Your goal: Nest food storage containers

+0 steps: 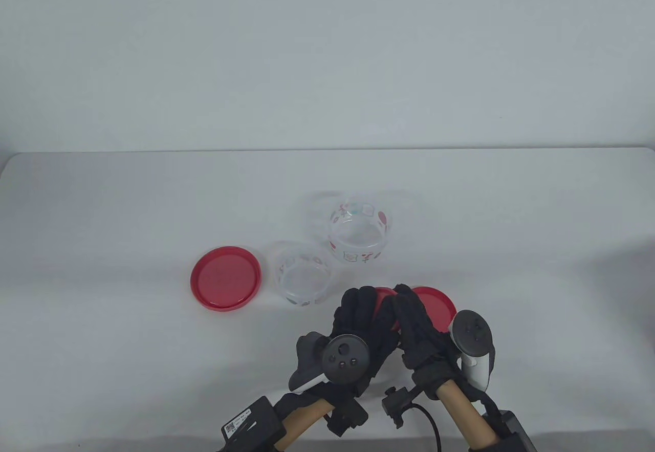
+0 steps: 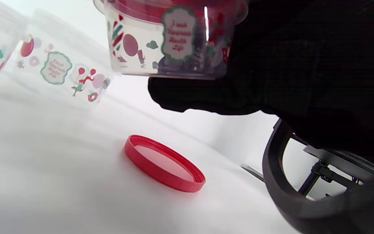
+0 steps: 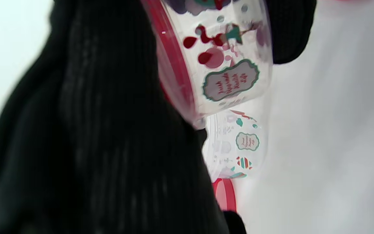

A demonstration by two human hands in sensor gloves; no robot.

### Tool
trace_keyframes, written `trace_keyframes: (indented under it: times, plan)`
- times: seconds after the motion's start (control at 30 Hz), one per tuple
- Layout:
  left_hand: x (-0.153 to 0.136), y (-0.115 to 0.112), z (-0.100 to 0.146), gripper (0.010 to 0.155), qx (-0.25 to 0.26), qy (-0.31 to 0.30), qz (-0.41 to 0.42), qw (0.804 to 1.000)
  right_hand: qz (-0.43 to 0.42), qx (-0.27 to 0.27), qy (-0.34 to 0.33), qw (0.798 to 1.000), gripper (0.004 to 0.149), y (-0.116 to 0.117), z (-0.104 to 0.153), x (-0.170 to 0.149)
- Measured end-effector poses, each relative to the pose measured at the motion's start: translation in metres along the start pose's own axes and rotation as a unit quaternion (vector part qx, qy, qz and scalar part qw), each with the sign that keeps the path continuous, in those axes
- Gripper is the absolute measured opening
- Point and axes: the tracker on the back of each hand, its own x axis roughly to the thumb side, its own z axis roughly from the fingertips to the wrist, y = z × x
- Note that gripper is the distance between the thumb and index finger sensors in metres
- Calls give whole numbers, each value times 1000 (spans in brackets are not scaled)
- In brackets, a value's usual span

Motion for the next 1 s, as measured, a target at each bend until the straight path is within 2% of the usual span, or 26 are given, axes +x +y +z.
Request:
trace_keyframes:
  times: [0.1,0.23,0.43,0.53,0.7,0.8,0.9,1.0]
  plan:
    - [-3,0,-1,61,-8,2,22,1000,20,3,-13,1000,77,2,0,2]
    - [-8,0,-5,60,-51,-36,52,997,14,1,-11,1000,75,-11,-5,1]
    - [-6,3,-6,60,-93,-107,-1,990,-8,33,3,999,73,-25,-11,-2]
    - [-5,9,-1,59,-92,-135,-33,986,-8,65,-1,998,75,-24,-11,2]
    - [-15,7,12,59,-106,-186,-26,977,13,112,17,993,76,-18,-12,-2]
    - [-16,8,14,59,-93,-181,-35,978,10,124,25,992,73,-16,-13,-4]
    - [-21,9,10,61,-99,-164,9,981,-19,131,34,991,65,-17,-16,-8]
    - [-32,12,9,71,-91,-147,100,980,-24,128,47,990,59,-14,-18,-13]
